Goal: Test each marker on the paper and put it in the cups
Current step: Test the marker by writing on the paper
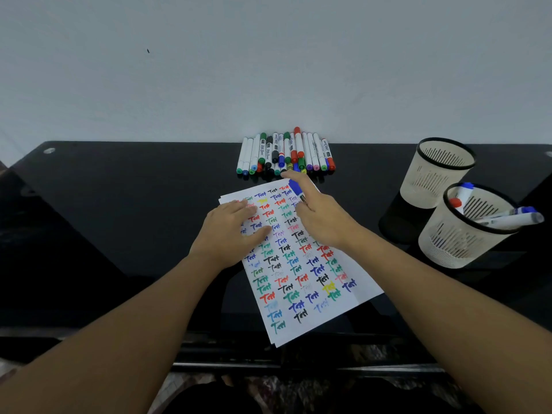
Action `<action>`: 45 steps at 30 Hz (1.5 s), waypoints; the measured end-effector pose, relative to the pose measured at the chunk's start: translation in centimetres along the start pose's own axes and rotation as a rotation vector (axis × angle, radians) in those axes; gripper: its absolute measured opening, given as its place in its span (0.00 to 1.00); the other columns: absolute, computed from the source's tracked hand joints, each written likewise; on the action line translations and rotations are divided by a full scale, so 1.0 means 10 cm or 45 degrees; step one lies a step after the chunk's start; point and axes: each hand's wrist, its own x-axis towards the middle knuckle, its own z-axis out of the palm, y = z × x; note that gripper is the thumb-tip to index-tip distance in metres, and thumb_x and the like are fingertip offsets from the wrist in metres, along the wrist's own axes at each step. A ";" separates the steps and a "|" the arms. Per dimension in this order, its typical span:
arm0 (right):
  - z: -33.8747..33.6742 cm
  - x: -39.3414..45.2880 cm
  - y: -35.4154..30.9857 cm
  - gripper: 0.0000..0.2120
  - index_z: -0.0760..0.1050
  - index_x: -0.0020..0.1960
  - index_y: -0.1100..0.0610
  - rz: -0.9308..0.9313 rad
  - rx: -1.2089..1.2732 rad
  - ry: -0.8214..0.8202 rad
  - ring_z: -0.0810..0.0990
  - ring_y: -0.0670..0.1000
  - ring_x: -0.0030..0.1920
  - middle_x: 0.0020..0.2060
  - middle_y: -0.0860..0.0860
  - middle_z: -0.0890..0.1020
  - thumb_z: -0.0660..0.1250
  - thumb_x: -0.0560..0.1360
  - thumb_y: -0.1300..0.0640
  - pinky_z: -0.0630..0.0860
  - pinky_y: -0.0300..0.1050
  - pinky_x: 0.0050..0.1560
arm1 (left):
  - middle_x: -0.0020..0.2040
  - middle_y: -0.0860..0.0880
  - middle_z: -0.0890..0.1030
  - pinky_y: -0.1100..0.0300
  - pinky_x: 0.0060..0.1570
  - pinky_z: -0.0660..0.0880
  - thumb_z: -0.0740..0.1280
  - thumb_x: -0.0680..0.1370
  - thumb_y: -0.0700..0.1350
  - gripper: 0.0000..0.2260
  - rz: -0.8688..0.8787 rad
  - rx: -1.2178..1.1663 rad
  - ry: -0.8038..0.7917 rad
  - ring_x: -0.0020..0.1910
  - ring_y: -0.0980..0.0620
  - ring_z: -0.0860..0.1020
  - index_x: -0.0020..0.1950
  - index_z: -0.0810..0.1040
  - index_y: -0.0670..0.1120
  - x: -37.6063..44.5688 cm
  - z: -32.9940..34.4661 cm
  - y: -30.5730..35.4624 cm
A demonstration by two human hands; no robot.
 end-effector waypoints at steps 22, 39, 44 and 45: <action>-0.18 -0.12 -0.02 0.16 0.75 0.54 0.46 0.327 0.465 0.177 0.76 0.45 0.43 0.42 0.45 0.79 0.56 0.84 0.35 0.74 0.44 0.46 | 0.76 0.50 0.71 0.52 0.76 0.58 0.66 0.78 0.65 0.30 -0.011 0.006 -0.017 0.76 0.52 0.66 0.75 0.74 0.49 -0.03 -0.06 0.05; -1.01 -0.70 -0.14 0.13 0.73 0.58 0.55 0.091 -0.311 0.623 0.77 0.45 0.38 0.37 0.45 0.78 0.64 0.84 0.45 0.69 0.35 0.36 | 0.76 0.49 0.71 0.50 0.75 0.61 0.65 0.76 0.68 0.33 -0.018 -0.005 -0.061 0.76 0.50 0.67 0.74 0.75 0.49 -0.03 -0.06 0.03; -1.42 -1.04 -0.16 0.14 0.73 0.54 0.56 0.118 -0.406 0.784 0.80 0.49 0.38 0.36 0.49 0.80 0.62 0.84 0.44 0.78 0.50 0.41 | 0.78 0.51 0.68 0.49 0.77 0.59 0.65 0.71 0.74 0.40 -0.039 -0.030 -0.104 0.77 0.51 0.64 0.76 0.73 0.50 -0.03 -0.05 0.03; -1.49 -1.10 -0.15 0.14 0.73 0.54 0.55 0.145 -0.415 0.818 0.80 0.50 0.38 0.36 0.49 0.81 0.62 0.84 0.44 0.78 0.51 0.42 | 0.78 0.51 0.68 0.49 0.77 0.59 0.65 0.71 0.74 0.41 -0.038 -0.025 -0.113 0.78 0.51 0.64 0.76 0.72 0.50 -0.03 -0.05 0.03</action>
